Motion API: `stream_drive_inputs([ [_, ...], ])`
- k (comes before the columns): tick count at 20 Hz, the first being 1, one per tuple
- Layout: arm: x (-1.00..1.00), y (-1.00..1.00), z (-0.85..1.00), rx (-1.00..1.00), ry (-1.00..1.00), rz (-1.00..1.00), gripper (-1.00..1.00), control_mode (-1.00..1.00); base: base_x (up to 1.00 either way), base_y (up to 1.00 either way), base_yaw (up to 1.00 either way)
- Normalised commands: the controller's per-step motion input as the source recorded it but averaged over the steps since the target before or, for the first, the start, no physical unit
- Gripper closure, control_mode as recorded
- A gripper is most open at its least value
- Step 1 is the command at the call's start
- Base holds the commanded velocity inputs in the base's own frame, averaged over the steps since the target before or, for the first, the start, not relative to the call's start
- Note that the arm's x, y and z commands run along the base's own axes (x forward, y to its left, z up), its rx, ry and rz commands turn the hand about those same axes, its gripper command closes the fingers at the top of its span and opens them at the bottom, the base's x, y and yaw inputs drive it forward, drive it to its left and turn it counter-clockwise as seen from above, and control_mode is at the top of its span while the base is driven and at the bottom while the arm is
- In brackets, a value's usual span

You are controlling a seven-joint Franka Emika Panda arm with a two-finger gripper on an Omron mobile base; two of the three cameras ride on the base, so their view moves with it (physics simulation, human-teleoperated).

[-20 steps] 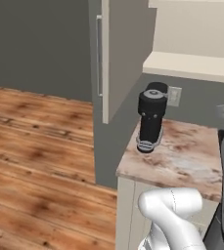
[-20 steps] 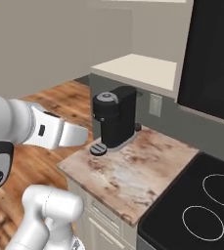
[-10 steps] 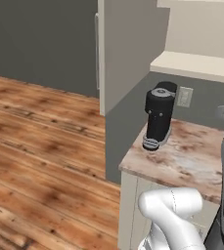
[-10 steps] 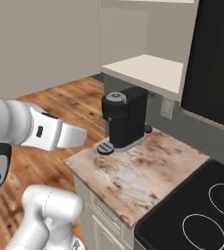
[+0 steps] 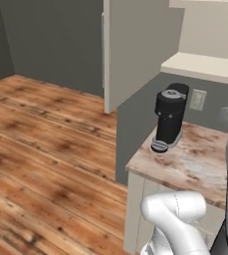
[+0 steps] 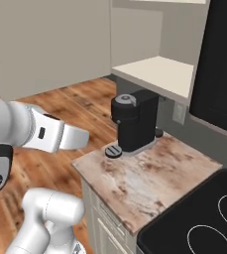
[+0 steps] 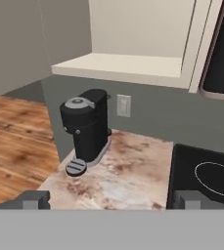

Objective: Open the cabinet and move the ladle to the pot. Then close the cabinet.

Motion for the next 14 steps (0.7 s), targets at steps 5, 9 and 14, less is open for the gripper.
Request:
stream_drive_inputs([
  [5,0.00,0.00,0.00,0.00,-0.05,0.09,-1.00,-1.00,0.19,0.00,0.16],
  [9,-0.02,0.12,0.00,0.00,-0.13,0.12,-1.00,-1.00,0.00,0.00,0.00],
  [14,-0.08,0.47,0.00,0.00,-0.15,0.03,-1.00,-1.00,0.00,0.00,0.00],
])
